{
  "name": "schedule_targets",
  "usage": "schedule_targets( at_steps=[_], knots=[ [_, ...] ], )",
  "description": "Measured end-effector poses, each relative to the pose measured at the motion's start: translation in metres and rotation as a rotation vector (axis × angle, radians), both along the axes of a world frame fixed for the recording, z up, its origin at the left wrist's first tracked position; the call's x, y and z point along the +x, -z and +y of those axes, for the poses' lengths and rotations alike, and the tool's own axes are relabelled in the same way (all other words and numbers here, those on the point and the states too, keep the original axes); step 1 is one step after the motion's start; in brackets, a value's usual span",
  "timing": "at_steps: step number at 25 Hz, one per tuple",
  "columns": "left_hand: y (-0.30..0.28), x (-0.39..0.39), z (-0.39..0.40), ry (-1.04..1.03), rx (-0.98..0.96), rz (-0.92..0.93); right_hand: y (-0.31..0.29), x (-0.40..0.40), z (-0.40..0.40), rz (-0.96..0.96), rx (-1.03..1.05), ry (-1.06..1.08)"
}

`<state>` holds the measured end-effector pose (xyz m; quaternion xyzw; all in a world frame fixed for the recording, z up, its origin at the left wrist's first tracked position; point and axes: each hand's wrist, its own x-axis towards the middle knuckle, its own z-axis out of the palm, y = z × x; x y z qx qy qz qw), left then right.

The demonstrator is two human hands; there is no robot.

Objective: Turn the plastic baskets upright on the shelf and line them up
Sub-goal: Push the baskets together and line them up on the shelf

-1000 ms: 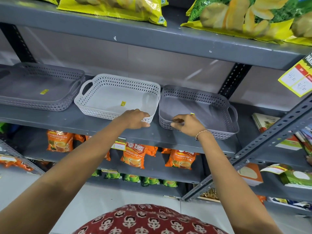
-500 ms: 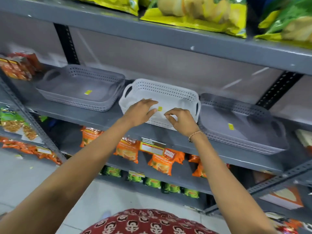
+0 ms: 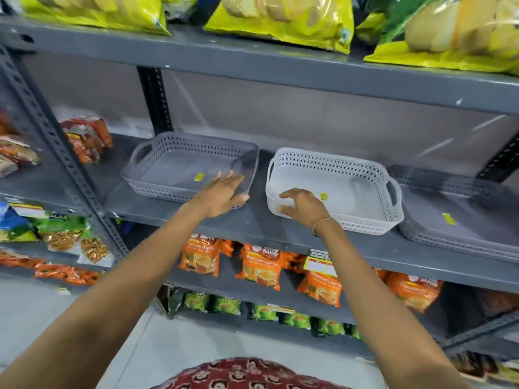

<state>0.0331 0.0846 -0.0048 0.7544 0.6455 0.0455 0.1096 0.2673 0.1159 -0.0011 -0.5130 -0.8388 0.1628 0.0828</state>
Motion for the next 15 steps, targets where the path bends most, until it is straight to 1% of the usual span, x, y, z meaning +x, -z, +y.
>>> schedule_targets(
  at_steps=[3,5,7,11,15],
  knots=[
    [0.004,-0.014,0.004,0.016,-0.081,0.028,0.001,-0.012,0.0,-0.158,-0.04,0.01],
    [0.006,-0.016,0.006,0.002,-0.13,0.081,0.005,-0.014,-0.001,-0.262,-0.044,0.025],
    [0.003,-0.016,0.007,0.001,-0.11,0.113,0.006,-0.017,-0.001,-0.332,0.0,0.036],
    [0.0,-0.016,0.01,0.032,-0.089,0.106,0.004,-0.018,0.001,-0.364,0.029,0.046],
    [-0.001,-0.019,0.018,0.059,-0.133,0.102,0.005,-0.019,0.003,-0.36,0.024,0.057]
  ],
)
